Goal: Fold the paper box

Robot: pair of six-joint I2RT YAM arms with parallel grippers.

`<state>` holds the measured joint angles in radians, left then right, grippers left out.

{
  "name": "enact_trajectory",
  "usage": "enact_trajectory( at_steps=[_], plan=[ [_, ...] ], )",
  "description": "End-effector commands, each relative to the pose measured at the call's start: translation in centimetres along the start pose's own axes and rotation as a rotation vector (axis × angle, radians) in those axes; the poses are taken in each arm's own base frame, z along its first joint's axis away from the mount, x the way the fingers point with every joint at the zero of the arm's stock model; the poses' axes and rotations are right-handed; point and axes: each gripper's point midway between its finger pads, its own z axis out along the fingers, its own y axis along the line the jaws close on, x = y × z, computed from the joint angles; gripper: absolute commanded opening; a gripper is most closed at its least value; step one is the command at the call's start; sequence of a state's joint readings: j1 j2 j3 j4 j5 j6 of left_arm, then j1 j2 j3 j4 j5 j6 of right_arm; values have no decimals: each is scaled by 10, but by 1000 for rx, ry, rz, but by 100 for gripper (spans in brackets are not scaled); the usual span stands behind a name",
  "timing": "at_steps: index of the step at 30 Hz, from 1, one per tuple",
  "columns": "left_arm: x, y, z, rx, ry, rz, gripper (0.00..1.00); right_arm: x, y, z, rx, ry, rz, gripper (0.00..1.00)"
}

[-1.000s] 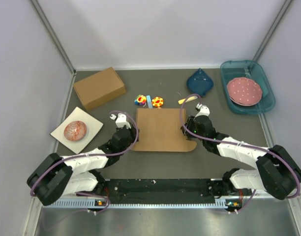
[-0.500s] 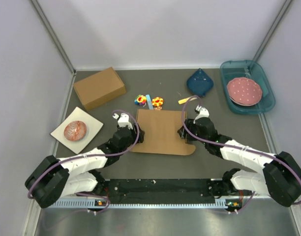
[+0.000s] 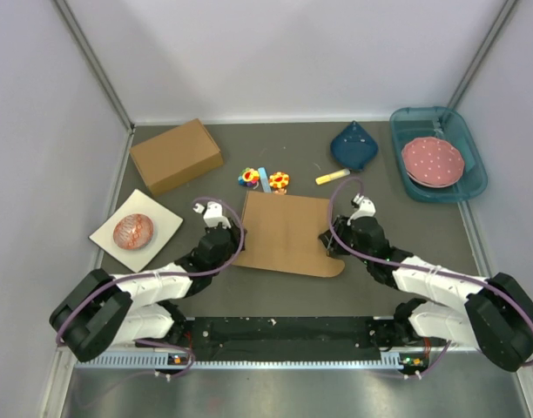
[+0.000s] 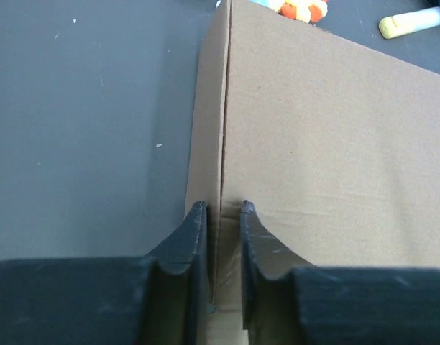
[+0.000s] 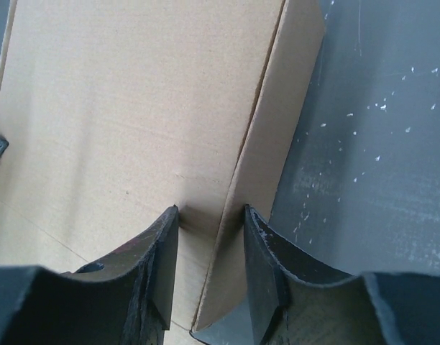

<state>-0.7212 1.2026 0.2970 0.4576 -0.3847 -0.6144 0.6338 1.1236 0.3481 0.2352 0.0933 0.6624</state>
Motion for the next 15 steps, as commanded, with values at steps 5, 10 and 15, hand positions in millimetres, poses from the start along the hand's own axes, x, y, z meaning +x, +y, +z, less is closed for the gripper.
enact_trajectory(
  at_steps=[5,10,15],
  plan=[
    [74,14,-17,30,252,16,0,52,-22,-10,47,173,9,20],
    [67,4,-17,60,233,-28,4,26,-20,-9,65,111,6,39],
    [50,-11,-13,76,217,-32,34,-4,-13,-11,70,74,-7,56]
  ],
)
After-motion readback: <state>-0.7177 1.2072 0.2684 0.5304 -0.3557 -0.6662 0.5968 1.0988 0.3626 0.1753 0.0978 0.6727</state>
